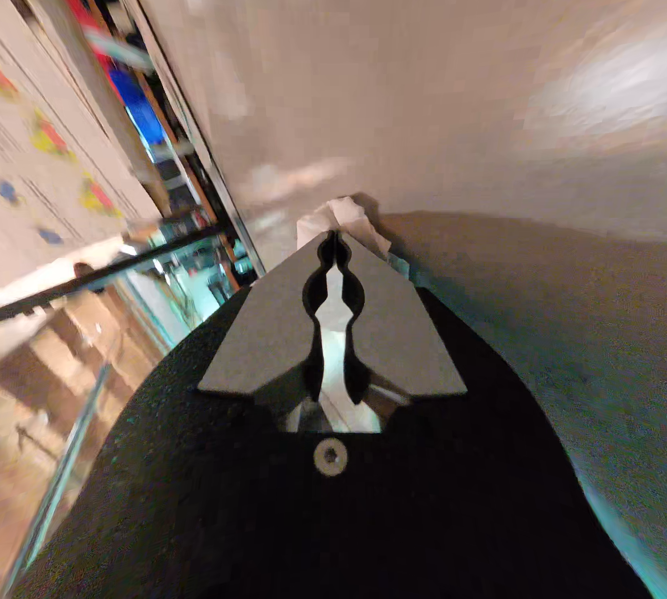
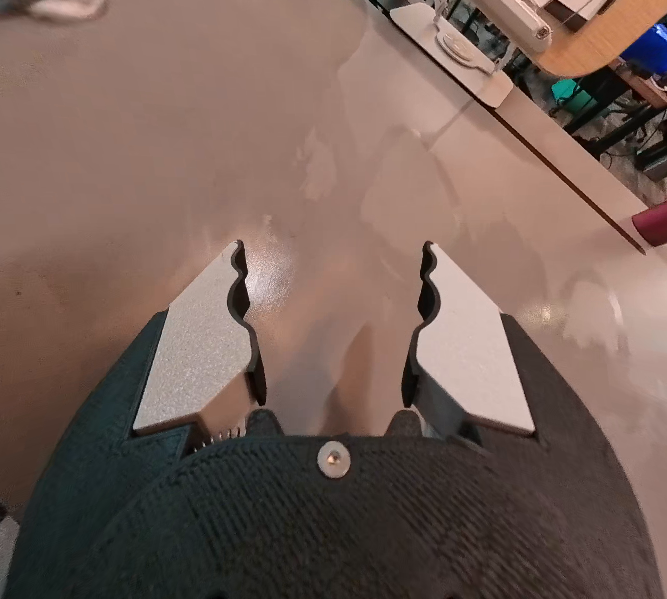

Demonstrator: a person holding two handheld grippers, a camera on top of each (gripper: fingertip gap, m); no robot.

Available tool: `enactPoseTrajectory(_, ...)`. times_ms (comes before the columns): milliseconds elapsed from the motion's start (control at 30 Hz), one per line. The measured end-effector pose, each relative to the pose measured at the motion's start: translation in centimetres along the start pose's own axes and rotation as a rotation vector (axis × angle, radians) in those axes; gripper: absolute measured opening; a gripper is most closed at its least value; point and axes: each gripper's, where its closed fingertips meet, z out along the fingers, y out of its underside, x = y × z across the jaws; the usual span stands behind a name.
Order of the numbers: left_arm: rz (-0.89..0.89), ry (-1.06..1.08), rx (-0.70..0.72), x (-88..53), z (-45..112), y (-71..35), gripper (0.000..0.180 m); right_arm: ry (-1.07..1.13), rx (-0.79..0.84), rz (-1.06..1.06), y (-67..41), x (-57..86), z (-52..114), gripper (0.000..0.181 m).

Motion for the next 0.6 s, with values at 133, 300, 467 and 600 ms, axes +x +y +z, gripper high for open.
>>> enactPoseTrajectory(133, -0.049, -0.027, -0.020, -2.1, 3.2, 0.0, 0.000, 0.054, -0.038, -0.026, -0.3, 0.2, 0.0, 0.096)
enactPoseTrajectory(300, 0.077, -0.080, 0.173, -3.0, 3.8, -3.1, 0.000, 0.104, -0.085, 0.028, 1.0, 0.0, 0.2, 0.095)
enactPoseTrajectory(467, 0.072, -0.027, 0.235, -3.1, 3.4, -5.1, 0.000, 0.152, -0.107, 0.068, 1.1, 0.0, 0.7, 0.094)
enactPoseTrajectory(600, 0.008, -0.055, 0.302, -3.3, 3.9, -4.5, 0.000, 0.171, -0.119, 0.084, 1.1, -0.1, 1.1, 0.094)
